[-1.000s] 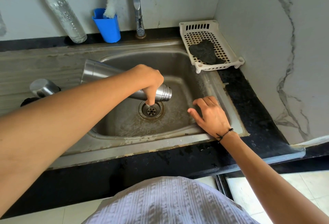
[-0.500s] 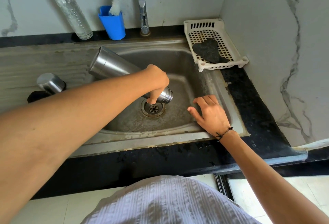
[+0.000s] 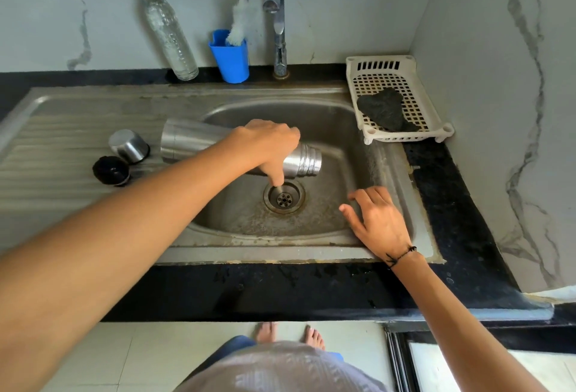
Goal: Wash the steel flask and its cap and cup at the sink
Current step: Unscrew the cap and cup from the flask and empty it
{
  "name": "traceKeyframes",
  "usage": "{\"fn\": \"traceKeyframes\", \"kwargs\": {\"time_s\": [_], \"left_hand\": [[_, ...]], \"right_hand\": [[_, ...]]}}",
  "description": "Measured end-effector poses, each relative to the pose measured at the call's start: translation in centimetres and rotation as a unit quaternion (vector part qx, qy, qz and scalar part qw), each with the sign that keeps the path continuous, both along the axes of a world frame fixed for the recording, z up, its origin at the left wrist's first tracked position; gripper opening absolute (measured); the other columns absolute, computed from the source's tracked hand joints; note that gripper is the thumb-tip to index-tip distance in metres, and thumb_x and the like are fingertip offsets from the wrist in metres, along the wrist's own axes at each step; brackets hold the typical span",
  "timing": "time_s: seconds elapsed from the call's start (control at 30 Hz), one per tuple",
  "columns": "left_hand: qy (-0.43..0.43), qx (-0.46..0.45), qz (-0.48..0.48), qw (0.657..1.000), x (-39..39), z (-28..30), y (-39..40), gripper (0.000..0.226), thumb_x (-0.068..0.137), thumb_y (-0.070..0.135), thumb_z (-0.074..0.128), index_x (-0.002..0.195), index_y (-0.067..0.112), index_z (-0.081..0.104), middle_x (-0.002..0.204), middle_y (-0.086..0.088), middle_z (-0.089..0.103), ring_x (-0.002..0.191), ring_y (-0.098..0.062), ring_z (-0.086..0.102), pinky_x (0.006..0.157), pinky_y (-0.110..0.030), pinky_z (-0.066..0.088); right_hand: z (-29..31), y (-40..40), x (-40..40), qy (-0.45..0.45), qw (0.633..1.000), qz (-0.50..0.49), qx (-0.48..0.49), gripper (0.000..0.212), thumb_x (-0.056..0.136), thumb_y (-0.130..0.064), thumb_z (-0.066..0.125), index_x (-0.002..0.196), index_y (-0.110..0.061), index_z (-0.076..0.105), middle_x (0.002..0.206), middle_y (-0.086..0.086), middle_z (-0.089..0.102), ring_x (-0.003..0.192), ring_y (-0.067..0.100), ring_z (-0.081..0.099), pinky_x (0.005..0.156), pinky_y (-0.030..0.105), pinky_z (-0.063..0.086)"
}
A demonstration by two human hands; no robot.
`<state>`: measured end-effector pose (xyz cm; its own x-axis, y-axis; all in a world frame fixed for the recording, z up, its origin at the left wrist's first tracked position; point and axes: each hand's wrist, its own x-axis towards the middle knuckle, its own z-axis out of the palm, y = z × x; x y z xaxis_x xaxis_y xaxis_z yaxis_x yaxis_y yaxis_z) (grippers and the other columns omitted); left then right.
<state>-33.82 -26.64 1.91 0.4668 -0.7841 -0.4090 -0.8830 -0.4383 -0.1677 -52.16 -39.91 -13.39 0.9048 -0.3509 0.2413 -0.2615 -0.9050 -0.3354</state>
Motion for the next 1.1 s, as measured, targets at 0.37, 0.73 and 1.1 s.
{"fn": "traceKeyframes", "kwargs": {"time_s": [0.37, 0.73, 1.1], "left_hand": [[0.114, -0.482, 0.252, 0.831, 1.7, 2.3, 13.5, 0.066, 0.063, 0.033, 0.081, 0.116, 0.011, 0.049, 0.109, -0.003, 0.060, 0.095, -0.022, 0.055, 0.072, -0.029, 0.041], [0.246, -0.653, 0.302, 0.649, 6.3, 1.4, 29.3, 0.054, 0.052, 0.036, 0.083, 0.093, 0.038, 0.048, 0.091, 0.015, 0.065, 0.082, 0.000, 0.063, 0.073, -0.025, 0.051], [0.296, -0.659, 0.258, 0.641, 8.5, -1.6, 33.7, 0.060, 0.050, 0.041, 0.082, 0.098, 0.036, 0.046, 0.095, 0.014, 0.064, 0.083, 0.002, 0.063, 0.071, -0.017, 0.052]], "right_hand": [[1.9, 2.3, 2.9, 0.011, 1.000, 0.000, -0.014, 0.055, 0.089, -0.050, 0.033, 0.095, -0.005, 0.065, 0.089, 0.011, 0.066, 0.095, 0.034, 0.056, 0.071, 0.038, 0.050], [4.7, 16.6, 13.0, -0.052, 0.998, -0.010, 0.015, 0.054, 0.088, -0.051, 0.037, 0.095, -0.005, 0.065, 0.092, 0.013, 0.065, 0.096, 0.035, 0.054, 0.076, 0.038, 0.045], [4.8, 25.6, 14.7, -0.059, 0.998, -0.003, 0.018, 0.057, 0.090, -0.053, 0.031, 0.097, -0.007, 0.064, 0.093, 0.006, 0.066, 0.096, 0.030, 0.053, 0.065, 0.034, 0.044]]}}
